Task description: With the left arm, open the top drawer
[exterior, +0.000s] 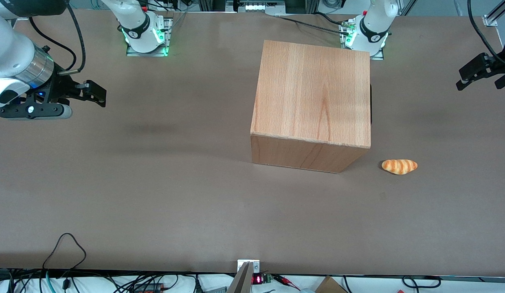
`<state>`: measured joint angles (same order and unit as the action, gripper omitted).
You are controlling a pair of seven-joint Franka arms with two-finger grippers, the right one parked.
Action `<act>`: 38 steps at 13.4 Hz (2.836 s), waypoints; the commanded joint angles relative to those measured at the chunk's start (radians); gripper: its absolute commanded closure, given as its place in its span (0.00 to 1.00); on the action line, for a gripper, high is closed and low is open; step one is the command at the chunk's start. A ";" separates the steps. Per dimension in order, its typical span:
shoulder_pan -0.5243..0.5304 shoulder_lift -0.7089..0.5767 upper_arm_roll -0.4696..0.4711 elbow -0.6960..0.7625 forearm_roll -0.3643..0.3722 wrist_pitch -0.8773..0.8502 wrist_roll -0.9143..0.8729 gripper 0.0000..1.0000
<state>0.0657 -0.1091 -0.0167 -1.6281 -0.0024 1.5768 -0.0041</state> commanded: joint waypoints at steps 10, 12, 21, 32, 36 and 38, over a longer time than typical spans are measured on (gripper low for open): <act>-0.015 0.055 -0.006 -0.169 -0.143 0.060 0.003 0.00; -0.012 0.054 -0.029 -0.214 -0.171 0.094 0.022 0.00; -0.015 0.057 -0.061 -0.395 -0.283 0.242 0.090 0.00; -0.014 0.071 -0.103 -0.477 -0.284 0.324 0.110 0.00; -0.014 0.078 -0.104 -0.480 -0.284 0.324 0.110 0.00; -0.015 0.085 -0.104 -0.480 -0.284 0.324 0.110 0.00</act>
<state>0.0496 -0.0282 -0.1189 -2.0994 -0.2586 1.8862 0.0805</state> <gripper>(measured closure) 0.000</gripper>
